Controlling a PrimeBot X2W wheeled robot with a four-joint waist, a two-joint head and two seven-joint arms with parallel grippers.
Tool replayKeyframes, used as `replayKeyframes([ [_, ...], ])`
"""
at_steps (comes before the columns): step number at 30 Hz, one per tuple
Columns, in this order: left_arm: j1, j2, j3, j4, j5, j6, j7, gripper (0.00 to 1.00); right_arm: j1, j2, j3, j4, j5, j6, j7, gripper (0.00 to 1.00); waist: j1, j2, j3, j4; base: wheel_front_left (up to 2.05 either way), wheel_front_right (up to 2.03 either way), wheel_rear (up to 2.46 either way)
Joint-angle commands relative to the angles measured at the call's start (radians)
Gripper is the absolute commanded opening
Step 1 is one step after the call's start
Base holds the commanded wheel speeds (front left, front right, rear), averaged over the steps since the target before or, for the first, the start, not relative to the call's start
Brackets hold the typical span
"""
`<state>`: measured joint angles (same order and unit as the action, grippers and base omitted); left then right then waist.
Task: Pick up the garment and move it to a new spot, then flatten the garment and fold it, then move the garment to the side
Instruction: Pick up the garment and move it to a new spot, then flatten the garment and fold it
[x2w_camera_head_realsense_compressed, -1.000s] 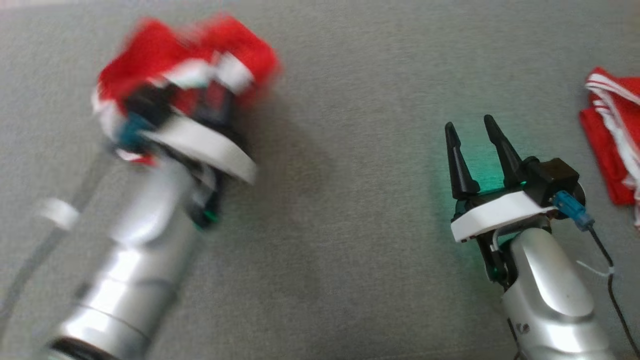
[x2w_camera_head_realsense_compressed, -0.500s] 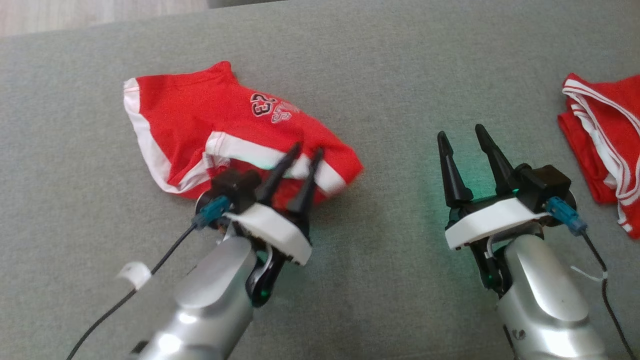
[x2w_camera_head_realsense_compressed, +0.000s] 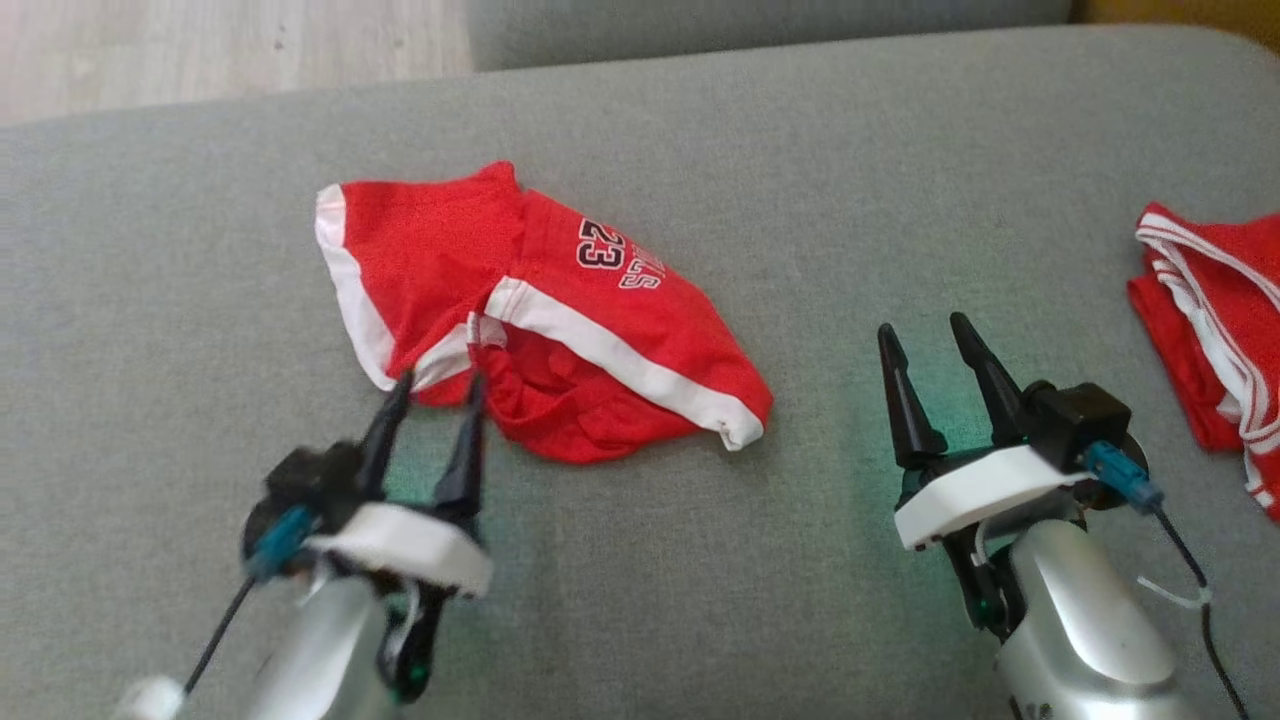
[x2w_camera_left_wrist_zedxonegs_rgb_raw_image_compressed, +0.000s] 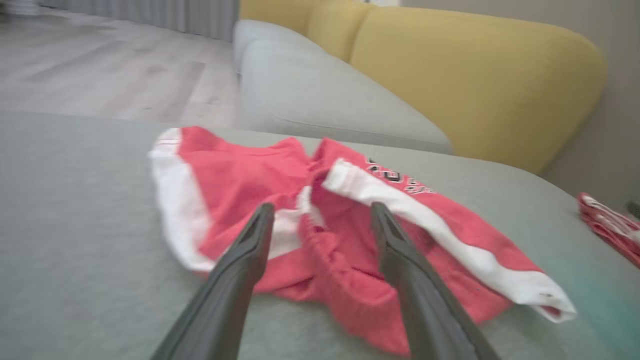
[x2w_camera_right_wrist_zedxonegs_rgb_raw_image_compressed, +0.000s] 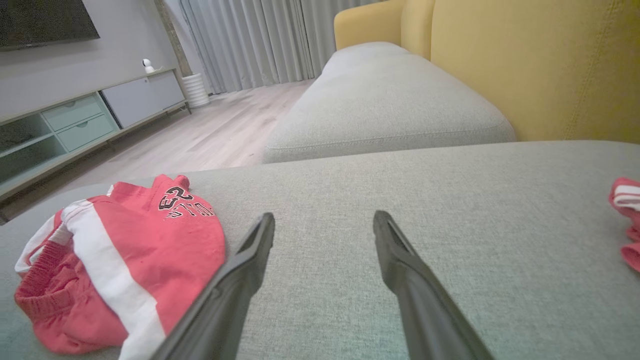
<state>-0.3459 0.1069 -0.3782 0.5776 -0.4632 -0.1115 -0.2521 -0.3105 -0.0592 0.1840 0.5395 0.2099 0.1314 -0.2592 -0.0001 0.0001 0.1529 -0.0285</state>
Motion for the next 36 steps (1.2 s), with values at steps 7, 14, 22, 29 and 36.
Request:
replayKeyframes([
  [7, 0.143, 0.008, 0.222, -0.115, 0.134, 0.01, -0.01, 1.0, 0.043, 0.009, 0.023, -0.004, -0.006, -0.001, -0.003, 1.0, 0.0001, -0.0001, -0.077, 0.014, 0.0, 0.0, 0.0],
  [14, 0.274, -0.031, 0.334, -0.162, 0.189, 0.003, -0.01, 1.0, 0.088, 0.009, 0.025, 0.02, -0.006, -0.001, -0.003, 1.0, 0.0001, -0.0001, -0.133, 0.013, 0.0, 0.0, 0.0],
  [22, 0.34, -0.055, 0.366, -0.197, 0.218, -0.011, -0.01, 1.0, 0.115, 0.009, 0.008, 0.025, -0.015, -0.001, -0.003, 1.0, 0.0001, -0.0001, -0.144, 0.027, 0.0, 0.0, 0.0],
  [29, 0.313, -0.056, 0.348, -0.209, 0.202, -0.015, -0.01, 1.0, 0.067, 0.009, 0.08, 0.045, -0.005, -0.001, -0.003, 1.0, 0.0001, -0.0001, -0.106, 0.069, 0.0, 0.0, 0.0],
  [36, 0.252, -0.056, 0.247, -0.212, 0.153, 0.004, -0.01, 1.0, -0.091, 0.009, 0.169, 0.102, -0.028, -0.001, -0.003, 1.0, 0.0001, -0.0001, -0.04, 0.207, 0.0, 0.0, 0.0],
])
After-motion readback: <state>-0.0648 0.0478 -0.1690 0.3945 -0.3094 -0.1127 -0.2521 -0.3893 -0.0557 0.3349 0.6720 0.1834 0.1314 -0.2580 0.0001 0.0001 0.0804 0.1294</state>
